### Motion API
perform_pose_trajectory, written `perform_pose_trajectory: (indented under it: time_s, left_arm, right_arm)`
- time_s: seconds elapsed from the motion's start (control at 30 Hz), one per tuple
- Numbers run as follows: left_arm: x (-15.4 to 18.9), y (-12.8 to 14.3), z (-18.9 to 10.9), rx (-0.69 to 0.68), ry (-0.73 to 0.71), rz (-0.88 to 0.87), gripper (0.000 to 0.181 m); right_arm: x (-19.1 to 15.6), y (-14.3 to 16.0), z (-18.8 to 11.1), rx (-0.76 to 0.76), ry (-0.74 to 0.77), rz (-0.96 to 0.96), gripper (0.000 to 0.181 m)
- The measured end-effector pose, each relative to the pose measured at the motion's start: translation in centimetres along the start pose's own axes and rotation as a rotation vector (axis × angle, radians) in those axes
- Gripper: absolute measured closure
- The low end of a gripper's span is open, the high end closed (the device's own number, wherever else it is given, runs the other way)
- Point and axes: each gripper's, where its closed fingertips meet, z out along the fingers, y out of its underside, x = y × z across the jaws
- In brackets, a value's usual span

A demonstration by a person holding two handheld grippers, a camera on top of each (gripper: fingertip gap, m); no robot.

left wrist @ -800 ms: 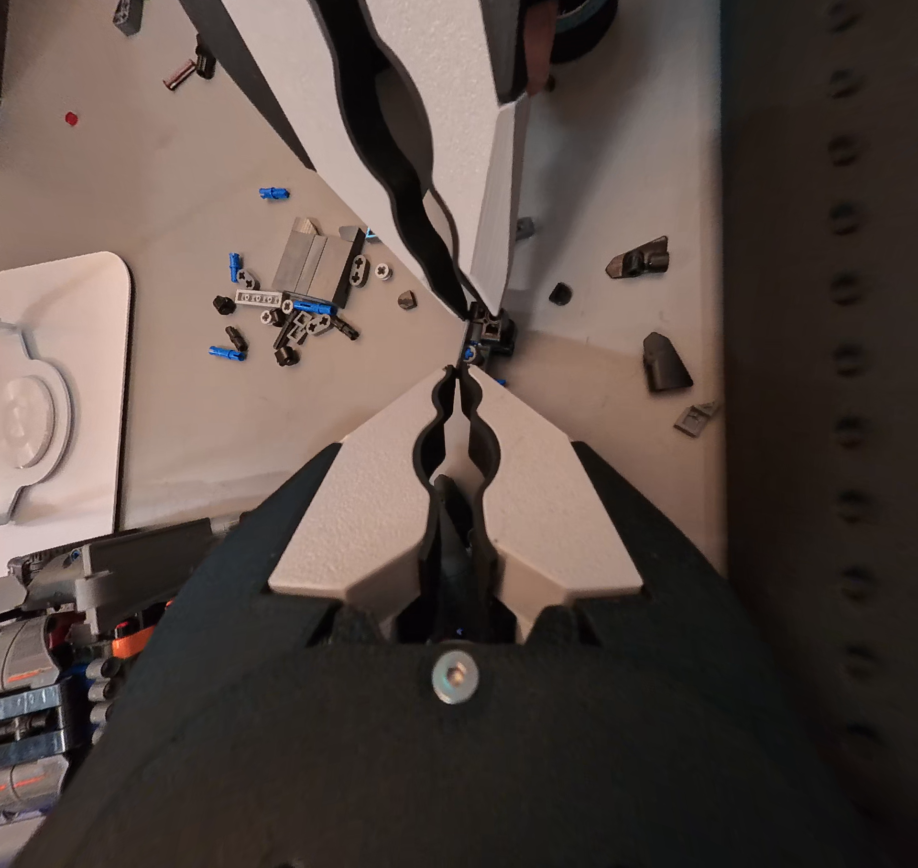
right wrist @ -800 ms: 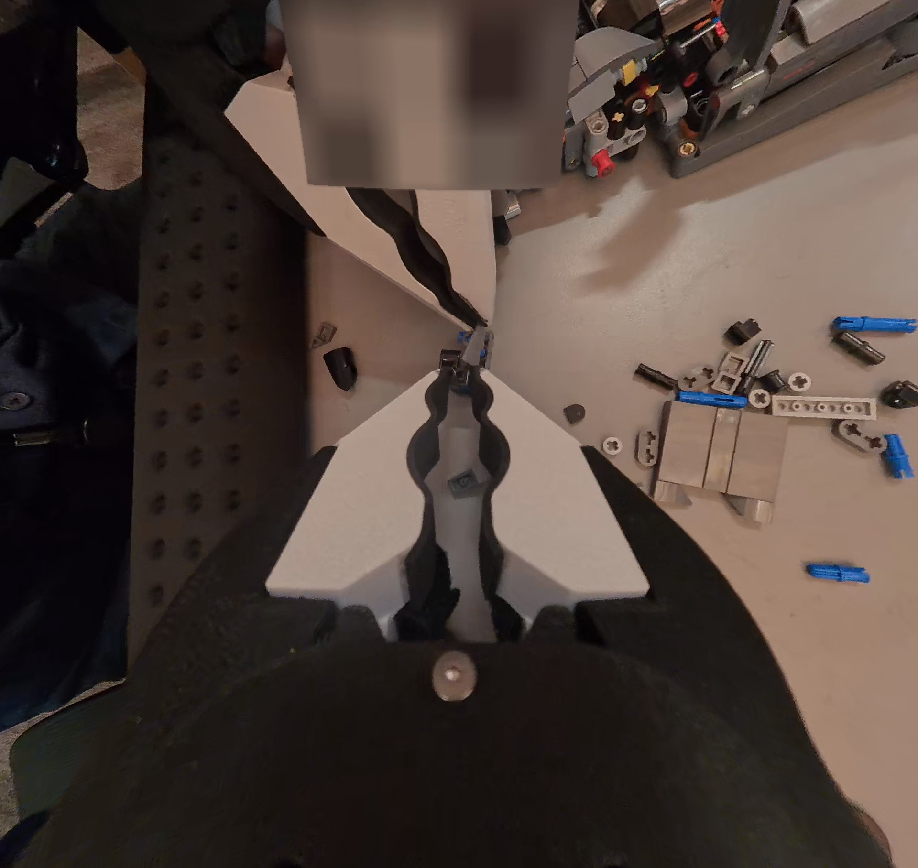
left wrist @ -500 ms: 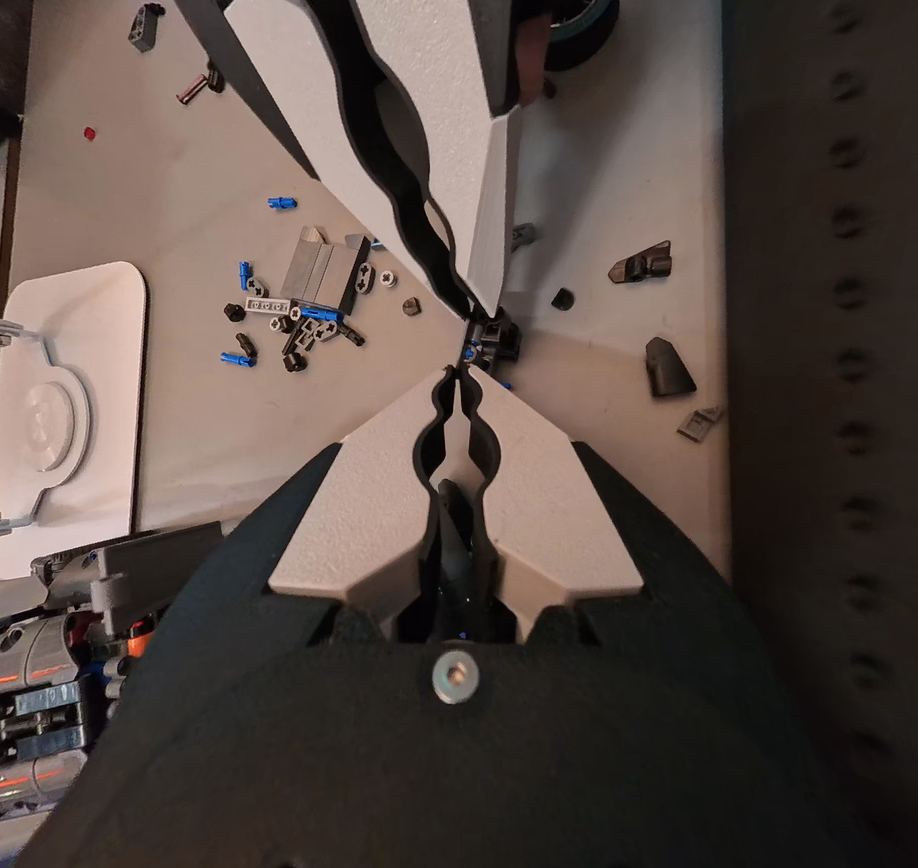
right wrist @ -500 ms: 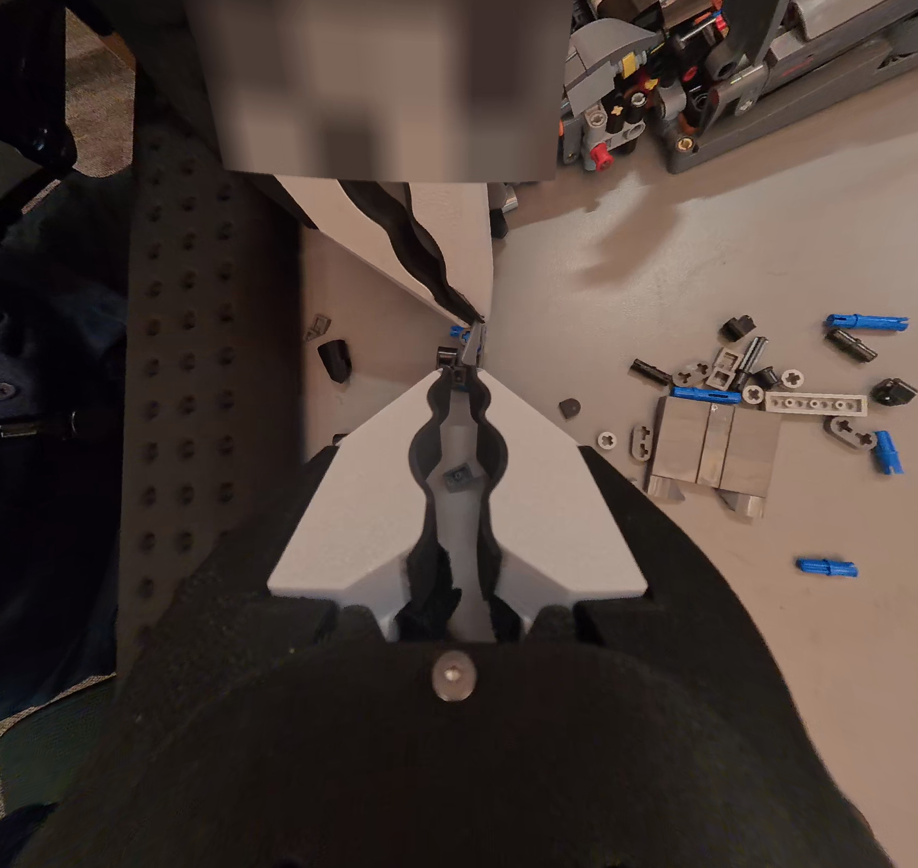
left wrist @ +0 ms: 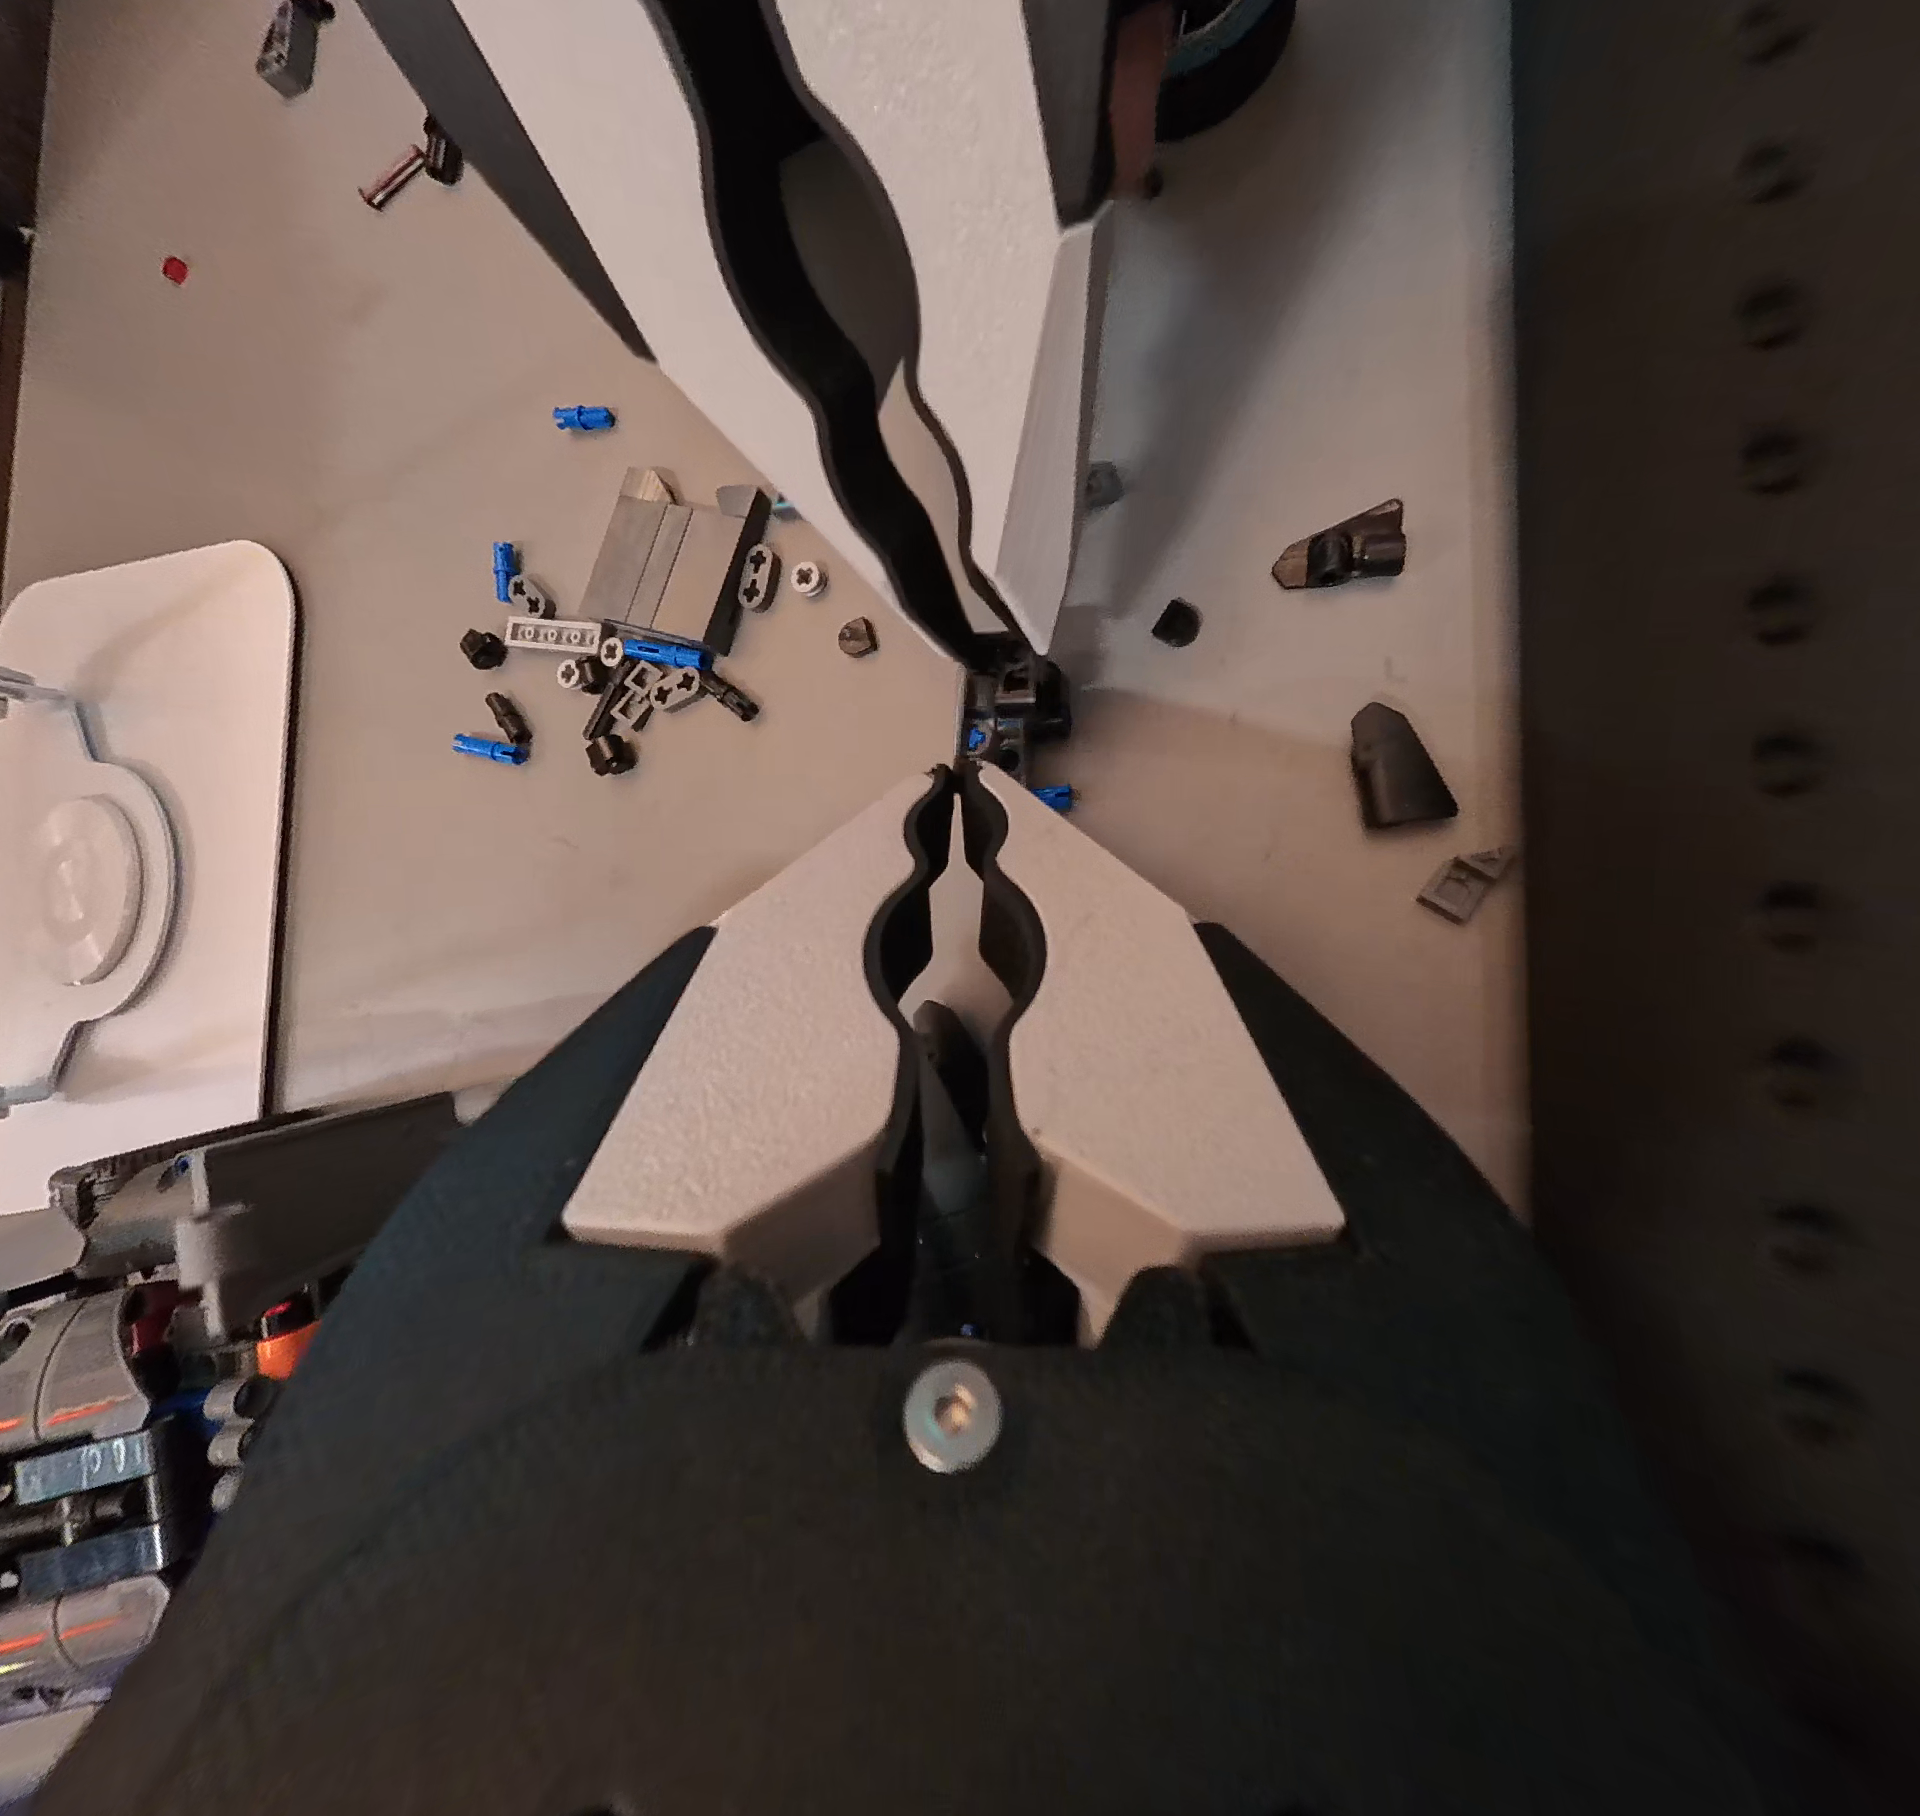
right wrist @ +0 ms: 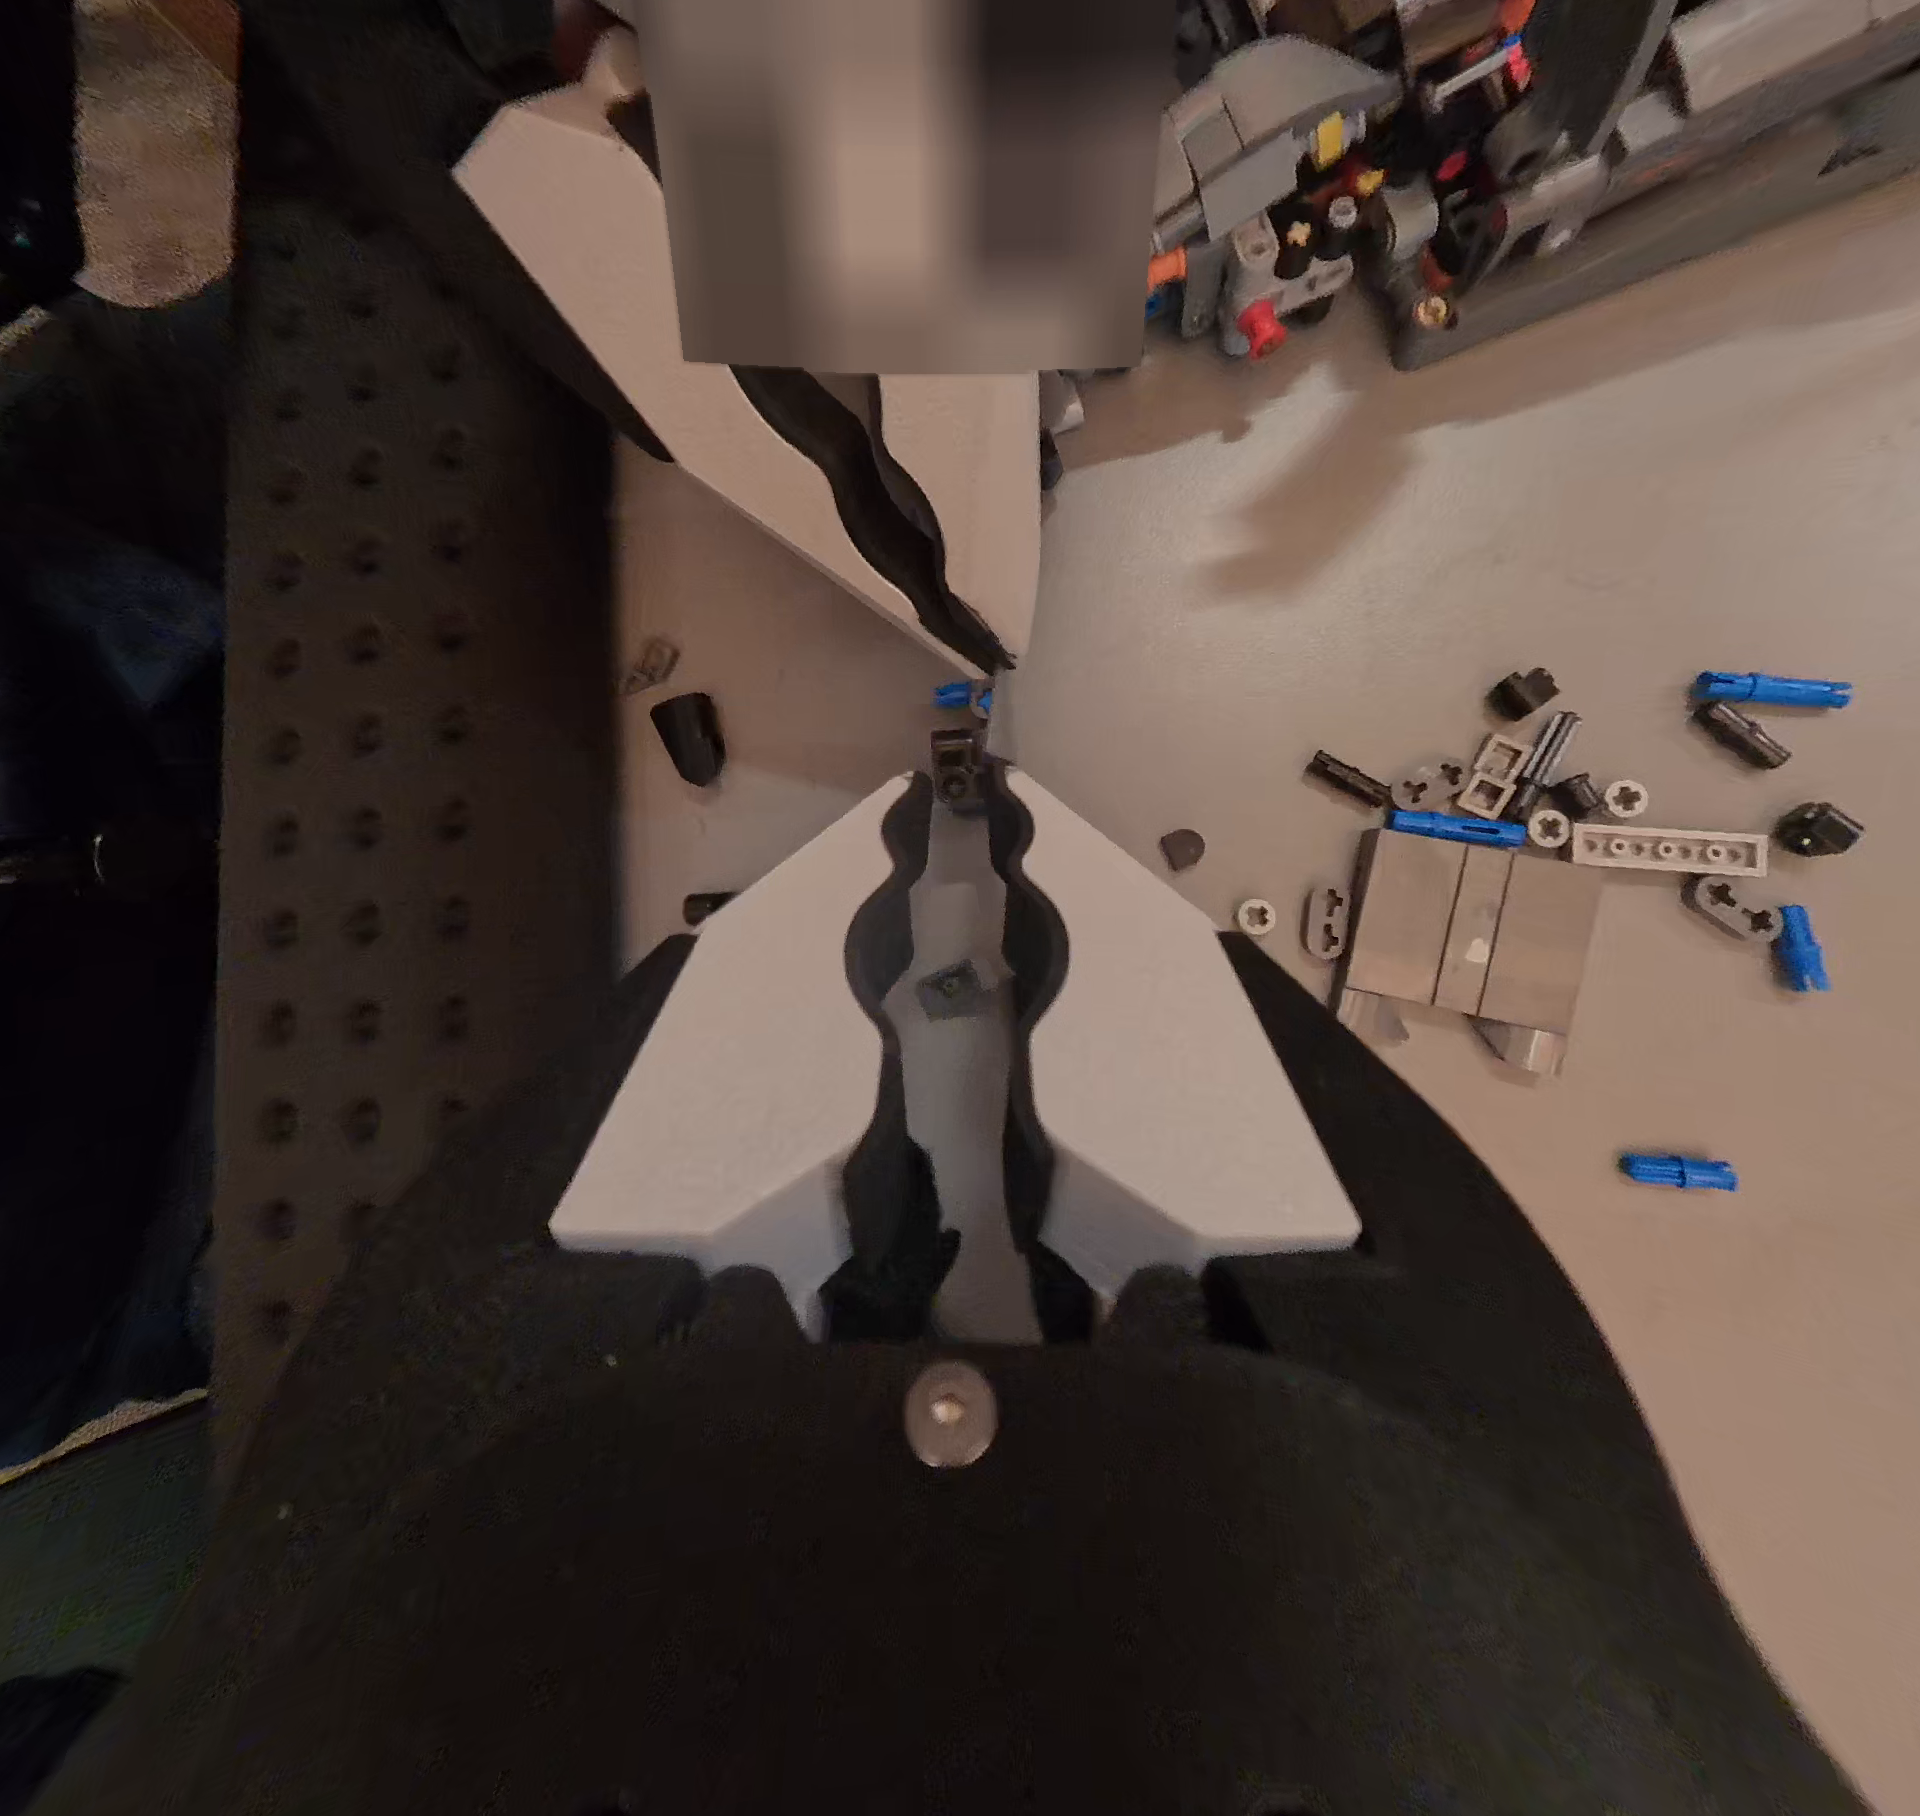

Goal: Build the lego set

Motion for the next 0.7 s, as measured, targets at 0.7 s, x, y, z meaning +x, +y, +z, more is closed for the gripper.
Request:
perform_pose_trajectory:
  time_s: [0.7]
  left_arm:
    - [0.1,0.2,0.3,-0.008,0.010,-0.006,0.181]
  right_arm:
    - [0.8,-1.2,0.5,0.049,0.020,0.001,0.174]
